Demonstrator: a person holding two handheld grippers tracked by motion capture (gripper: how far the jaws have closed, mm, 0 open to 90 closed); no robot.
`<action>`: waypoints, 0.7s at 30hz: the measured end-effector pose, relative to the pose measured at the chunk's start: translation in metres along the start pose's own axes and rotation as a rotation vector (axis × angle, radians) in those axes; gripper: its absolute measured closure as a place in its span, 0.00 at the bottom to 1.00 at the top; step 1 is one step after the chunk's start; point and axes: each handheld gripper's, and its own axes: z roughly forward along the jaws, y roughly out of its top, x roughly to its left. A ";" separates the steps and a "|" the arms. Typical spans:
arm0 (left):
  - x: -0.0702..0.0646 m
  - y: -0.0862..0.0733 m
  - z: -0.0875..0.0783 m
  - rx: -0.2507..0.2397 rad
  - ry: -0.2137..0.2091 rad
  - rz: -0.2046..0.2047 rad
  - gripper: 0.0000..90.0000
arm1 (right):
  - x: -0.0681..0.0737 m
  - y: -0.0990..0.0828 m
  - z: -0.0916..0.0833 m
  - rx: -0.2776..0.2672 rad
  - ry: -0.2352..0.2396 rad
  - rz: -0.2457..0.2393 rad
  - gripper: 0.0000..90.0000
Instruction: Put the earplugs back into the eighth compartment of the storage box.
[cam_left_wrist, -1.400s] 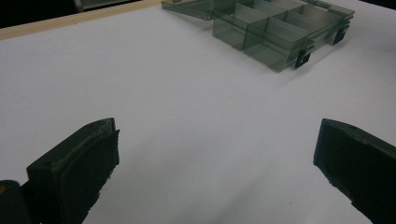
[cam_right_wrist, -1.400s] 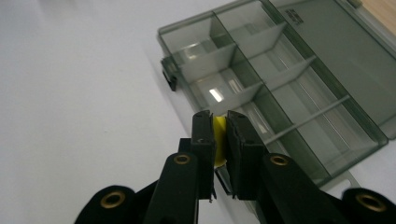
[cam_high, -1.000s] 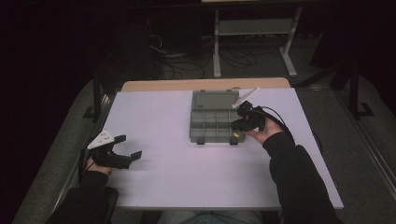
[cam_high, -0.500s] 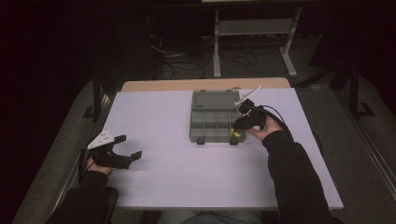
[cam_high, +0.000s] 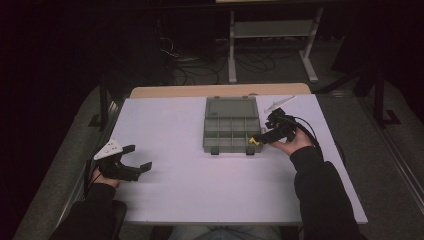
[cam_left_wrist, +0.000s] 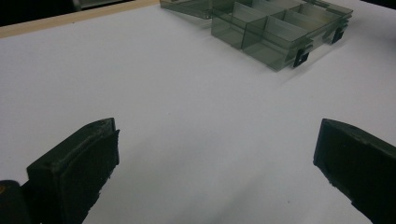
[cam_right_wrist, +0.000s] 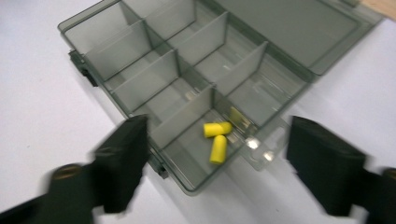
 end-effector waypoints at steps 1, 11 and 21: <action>0.000 0.000 0.000 0.000 0.000 0.000 0.00 | -0.001 -0.004 -0.004 -0.014 -0.011 0.009 0.14; 0.000 0.000 0.000 0.001 0.000 0.001 0.00 | 0.002 -0.016 -0.017 -0.054 -0.001 0.018 0.04; 0.000 0.000 0.000 -0.001 -0.001 -0.001 0.00 | 0.014 -0.033 -0.024 -0.097 0.003 0.030 0.00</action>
